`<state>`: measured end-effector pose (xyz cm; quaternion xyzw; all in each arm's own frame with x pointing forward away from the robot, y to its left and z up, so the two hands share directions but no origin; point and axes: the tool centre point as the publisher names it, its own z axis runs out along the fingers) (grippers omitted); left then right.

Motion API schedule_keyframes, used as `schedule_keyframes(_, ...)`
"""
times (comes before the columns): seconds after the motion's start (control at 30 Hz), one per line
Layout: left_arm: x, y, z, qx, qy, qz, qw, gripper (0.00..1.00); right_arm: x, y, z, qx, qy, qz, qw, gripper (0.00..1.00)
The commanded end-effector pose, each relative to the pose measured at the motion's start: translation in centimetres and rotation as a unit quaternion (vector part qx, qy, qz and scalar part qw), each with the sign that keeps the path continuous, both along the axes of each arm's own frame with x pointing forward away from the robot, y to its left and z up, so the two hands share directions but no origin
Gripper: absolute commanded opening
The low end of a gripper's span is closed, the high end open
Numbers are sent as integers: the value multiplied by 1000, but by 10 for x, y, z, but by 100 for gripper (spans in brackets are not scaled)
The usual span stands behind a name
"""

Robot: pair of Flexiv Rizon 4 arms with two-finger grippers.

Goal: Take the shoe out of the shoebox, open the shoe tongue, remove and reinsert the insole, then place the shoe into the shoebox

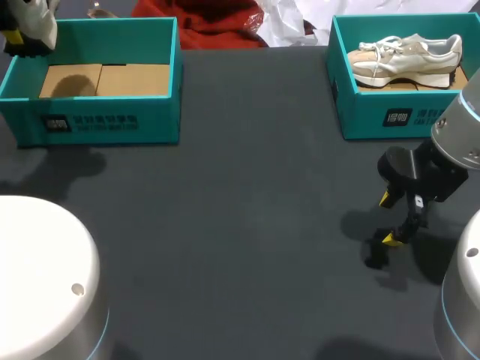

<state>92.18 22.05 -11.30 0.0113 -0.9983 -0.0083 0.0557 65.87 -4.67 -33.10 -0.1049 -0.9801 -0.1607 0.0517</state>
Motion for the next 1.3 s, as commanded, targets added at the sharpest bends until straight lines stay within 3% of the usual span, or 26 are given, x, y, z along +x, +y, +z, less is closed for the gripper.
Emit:
schedule_keyframes(0.03,-1,1,1,1,-2,0,1000,0,-2,0,-1,-1,-1,-1,1000,100)
schedule_keyframes(0.1,6,4,-1,1,2,0,1000,0,-2,0,-1,-1,-1,-1,1000,100)
schedule_keyframes(0.33,67,50,-12,-35,38,-4,999,0,-2,0,-1,-1,-1,-1,1000,100)
schedule_keyframes(0.53,91,72,-16,-37,33,-68,996,0,-2,0,-1,-1,-1,-1,1000,100)
schedule_keyframes(0.7,95,81,-19,21,25,-197,980,0,-2,0,-1,-1,-1,-1,1000,100)
schedule_keyframes(0.8,93,90,-21,56,18,-308,950,0,-2,0,-1,-1,-1,-1,1000,100)
schedule_keyframes(1.23,95,93,-23,71,15,-316,946,0,-2,0,-1,-1,-1,-1,1000,100)
schedule_keyframes(1.3,99,90,-25,82,8,-369,926,0,-2,0,-1,-1,-1,-1,1000,100)
